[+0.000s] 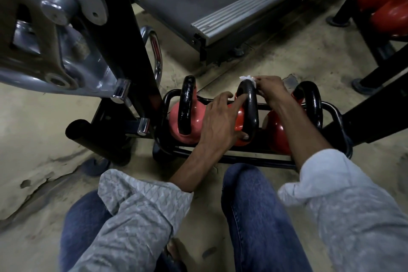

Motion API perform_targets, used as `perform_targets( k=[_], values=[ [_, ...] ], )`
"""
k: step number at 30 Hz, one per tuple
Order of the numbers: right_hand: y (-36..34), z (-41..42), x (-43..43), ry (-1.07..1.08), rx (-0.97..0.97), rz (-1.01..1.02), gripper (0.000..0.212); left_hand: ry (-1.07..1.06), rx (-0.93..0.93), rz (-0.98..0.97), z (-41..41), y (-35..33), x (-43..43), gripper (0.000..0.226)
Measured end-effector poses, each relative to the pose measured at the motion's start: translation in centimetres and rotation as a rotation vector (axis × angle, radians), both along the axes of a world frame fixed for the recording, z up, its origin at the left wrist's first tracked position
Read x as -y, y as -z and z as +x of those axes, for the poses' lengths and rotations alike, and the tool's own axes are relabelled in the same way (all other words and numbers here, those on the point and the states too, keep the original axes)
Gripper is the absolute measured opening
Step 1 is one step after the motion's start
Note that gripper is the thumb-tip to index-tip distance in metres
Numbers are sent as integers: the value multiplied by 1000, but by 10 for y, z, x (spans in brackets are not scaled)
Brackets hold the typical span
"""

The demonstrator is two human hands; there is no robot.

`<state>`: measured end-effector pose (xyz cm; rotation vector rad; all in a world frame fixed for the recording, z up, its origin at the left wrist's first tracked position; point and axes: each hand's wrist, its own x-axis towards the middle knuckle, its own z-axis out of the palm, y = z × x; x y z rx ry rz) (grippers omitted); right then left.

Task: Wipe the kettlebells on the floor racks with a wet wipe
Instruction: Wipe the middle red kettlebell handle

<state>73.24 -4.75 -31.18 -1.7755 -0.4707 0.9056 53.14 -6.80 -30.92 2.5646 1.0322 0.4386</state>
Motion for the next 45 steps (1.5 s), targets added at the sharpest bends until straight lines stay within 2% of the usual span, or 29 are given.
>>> perform_targets(
  k=[2,4,7,9,10,12,16,21,26,28,30,33,36,39,42,45],
  values=[
    [3,-3,1,45,-94,-111,13,15,-2,-24,1,-1,-1,110],
    [7,-5,2,69,-95,-169,17,32,-5,-48,2,-1,-2,109],
    [10,-9,7,108,-82,-89,16,36,-14,-65,3,0,-5,109],
    [8,-14,16,126,-56,24,5,46,-18,-80,3,1,-7,110],
    [8,-17,20,136,-34,90,19,50,-19,-88,3,1,-9,111],
    [7,-25,35,154,91,172,27,62,-21,-110,2,0,-11,113],
    [16,-45,80,109,401,262,4,96,-20,-183,-1,-4,-15,115],
    [20,-76,126,5,674,286,10,136,-56,-198,-5,-7,-20,112],
    [12,-86,126,-196,1061,282,9,156,-58,-155,-5,-6,-23,100],
    [18,-91,129,-280,1153,285,6,157,-64,-139,-5,-5,-24,99],
    [31,-97,136,-318,1181,261,15,157,-77,-113,-4,-5,-24,99],
    [50,-103,148,-222,1080,252,21,151,-99,-86,-4,-3,-23,100],
    [57,-106,153,27,728,284,12,144,-90,-81,-4,-1,-23,102],
    [57,-104,150,202,392,308,16,145,-77,-100,-5,-4,-23,101],
    [57,-93,144,225,192,270,17,154,-84,-127,-5,-7,-22,110],
    [57,-77,136,146,116,200,17,152,-95,-142,-4,-8,-21,116]
  ],
)
